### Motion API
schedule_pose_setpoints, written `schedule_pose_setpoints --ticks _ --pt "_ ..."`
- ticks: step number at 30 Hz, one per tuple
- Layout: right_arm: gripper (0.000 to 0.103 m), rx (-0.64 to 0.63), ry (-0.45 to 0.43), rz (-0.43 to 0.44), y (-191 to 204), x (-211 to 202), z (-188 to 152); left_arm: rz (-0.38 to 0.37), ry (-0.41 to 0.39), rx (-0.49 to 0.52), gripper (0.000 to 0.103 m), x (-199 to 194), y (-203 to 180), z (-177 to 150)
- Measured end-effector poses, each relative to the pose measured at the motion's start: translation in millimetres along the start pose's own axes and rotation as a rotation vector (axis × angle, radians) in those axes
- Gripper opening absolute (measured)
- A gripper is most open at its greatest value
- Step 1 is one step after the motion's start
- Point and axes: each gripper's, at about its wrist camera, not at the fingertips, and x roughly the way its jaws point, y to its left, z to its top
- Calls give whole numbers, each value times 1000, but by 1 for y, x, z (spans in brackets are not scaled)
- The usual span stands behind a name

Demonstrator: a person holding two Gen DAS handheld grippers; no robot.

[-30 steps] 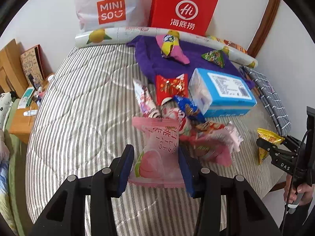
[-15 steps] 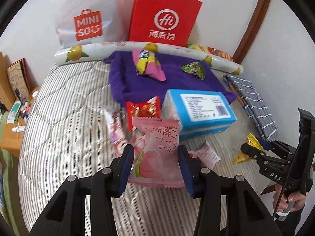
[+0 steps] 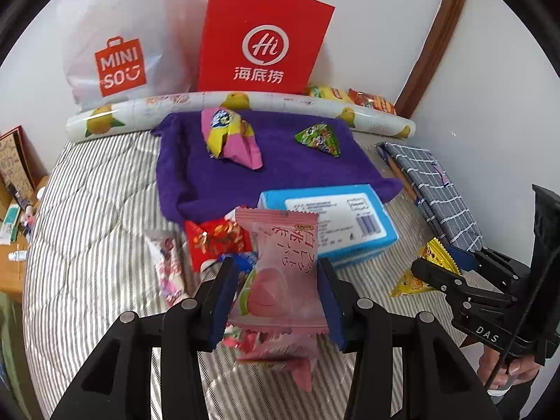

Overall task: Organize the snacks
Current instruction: 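Carry the yellow packet and pink candy bag toward the purple towel with both tools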

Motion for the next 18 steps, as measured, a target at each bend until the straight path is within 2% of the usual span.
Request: schedule_pose_setpoints --ticks 10,18 --pt "45 4 -63 3 -2 -11 32 -12 -23 18 44 8 -5 28" --pt "45 17 -87 1 -11 -3 56 11 -35 -1 44 19 8 51"
